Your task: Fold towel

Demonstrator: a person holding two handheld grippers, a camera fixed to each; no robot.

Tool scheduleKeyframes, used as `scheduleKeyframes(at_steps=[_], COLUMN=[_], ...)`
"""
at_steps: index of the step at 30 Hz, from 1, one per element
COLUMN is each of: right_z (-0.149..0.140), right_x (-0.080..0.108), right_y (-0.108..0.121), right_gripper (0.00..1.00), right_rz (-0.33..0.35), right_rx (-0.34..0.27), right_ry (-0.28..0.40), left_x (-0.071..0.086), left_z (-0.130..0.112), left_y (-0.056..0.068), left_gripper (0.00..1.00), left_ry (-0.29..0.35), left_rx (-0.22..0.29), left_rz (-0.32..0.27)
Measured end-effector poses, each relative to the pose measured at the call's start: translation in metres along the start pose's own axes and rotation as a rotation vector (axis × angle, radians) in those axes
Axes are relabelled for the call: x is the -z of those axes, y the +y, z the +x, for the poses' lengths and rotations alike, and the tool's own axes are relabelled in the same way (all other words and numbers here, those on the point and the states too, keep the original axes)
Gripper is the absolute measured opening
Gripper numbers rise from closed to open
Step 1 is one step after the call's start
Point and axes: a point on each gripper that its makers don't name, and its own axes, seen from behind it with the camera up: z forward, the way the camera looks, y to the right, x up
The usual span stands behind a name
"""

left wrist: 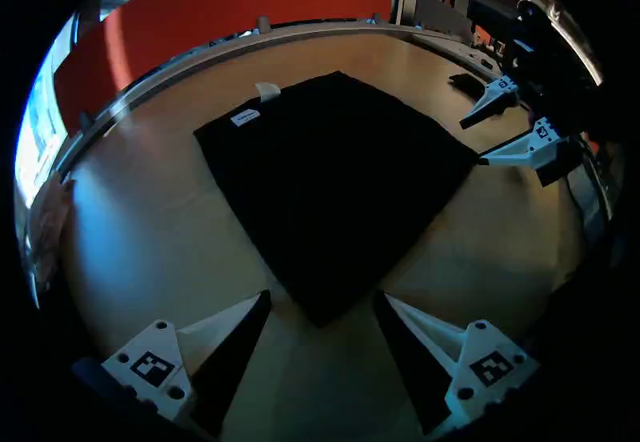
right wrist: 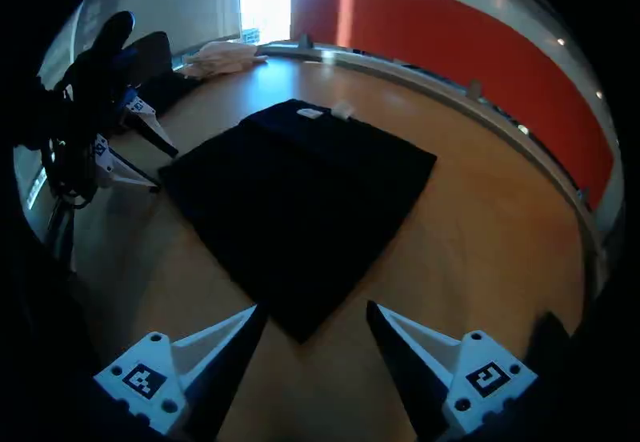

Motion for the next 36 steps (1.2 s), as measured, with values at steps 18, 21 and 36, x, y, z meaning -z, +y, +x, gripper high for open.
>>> scheduleKeyframes(at_steps=[18, 21, 36], right_z=[-0.008, -0.007, -0.005], right_x=[-0.009, -0.009, -0.011], right_y=[-0.003, -0.005, -0.012], right_gripper=[0.72, 0.65, 0.21], right_rz=[0.027, 0.031, 0.043], right_rx=[-0.003, -0.001, -0.006], right_ry=[-0.020, -0.020, -0.022], left_x=[0.000, 0.000, 0.000], left_z=[-0.001, -0.002, -0.002], left_y=[-0.002, -0.002, 0.005], left_gripper=[0.86, 0.80, 0.45], left_ry=[-0.014, -0.016, -0.030], left_rx=[-0.006, 0.000, 0.003], left_rz=[0.016, 0.021, 0.022])
